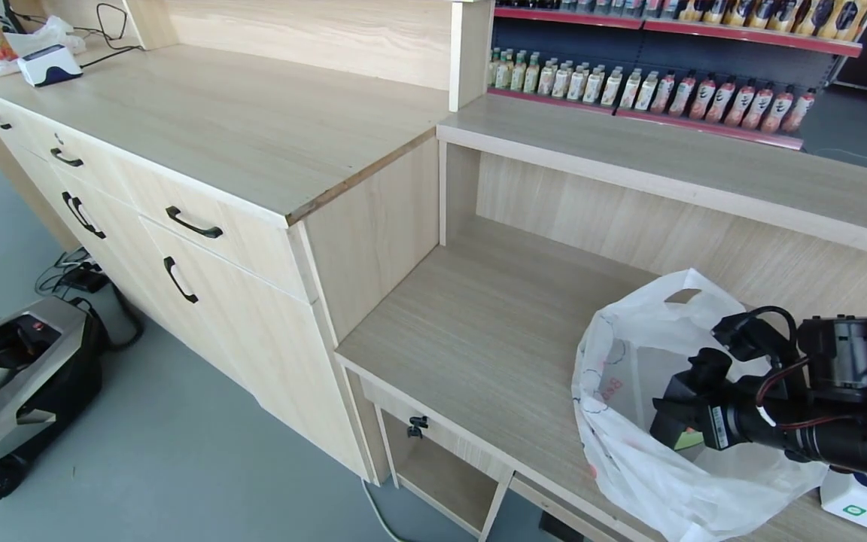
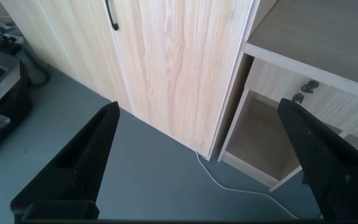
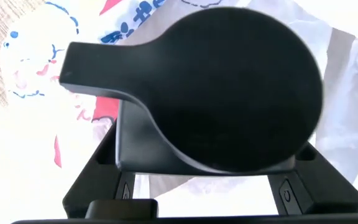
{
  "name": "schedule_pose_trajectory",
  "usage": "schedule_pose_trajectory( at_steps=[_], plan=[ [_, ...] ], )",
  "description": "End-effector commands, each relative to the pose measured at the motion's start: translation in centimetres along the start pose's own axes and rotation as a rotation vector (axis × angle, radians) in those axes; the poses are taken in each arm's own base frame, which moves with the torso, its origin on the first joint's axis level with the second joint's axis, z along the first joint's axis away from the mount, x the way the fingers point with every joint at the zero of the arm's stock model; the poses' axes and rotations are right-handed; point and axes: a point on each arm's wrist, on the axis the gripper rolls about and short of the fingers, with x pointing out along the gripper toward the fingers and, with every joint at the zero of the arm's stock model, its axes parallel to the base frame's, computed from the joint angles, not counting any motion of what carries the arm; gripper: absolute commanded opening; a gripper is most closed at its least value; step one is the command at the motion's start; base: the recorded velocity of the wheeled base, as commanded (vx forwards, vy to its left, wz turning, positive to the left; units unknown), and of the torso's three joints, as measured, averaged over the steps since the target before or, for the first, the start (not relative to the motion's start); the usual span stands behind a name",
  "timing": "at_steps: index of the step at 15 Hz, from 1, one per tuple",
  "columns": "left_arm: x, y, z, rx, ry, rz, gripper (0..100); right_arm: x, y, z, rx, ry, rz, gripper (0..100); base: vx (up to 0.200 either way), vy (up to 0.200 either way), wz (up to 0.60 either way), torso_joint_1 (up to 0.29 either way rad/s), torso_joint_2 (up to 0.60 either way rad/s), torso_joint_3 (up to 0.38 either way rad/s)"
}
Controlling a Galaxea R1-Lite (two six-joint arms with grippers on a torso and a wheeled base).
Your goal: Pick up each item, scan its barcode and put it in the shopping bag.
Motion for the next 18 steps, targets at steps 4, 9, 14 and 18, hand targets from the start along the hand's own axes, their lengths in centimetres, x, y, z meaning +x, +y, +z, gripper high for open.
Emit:
schedule_pose_trajectory(
  at_steps=[4,9,14,18],
  plan=[
    [0.00,0.00,-0.01,0.000,0.001,-0.001,100,0.22,0.28,-0.78,0.004,0.030,0.038,0,0.000,0.000,0.00,0.000,0.00,0.000],
    [0.00,0.00,0.01,0.000,-0.001,0.002,100,0.36,0.40,-0.96,0.005,0.034,0.076,0,0.000,0.000,0.00,0.000,0.00,0.000],
    [0.00,0.00,0.01,0.000,-0.001,0.002,100,0.30,0.42,-0.88,0.003,0.026,0.086,100,0.000,0.000,0.00,0.000,0.00,0.000],
    [0.00,0.00,-0.01,0.000,0.001,0.000,100,-0.03,0.42,-0.17,-0.012,-0.038,0.104,100,0.000,0.000,0.00,0.000,0.00,0.000]
  ],
)
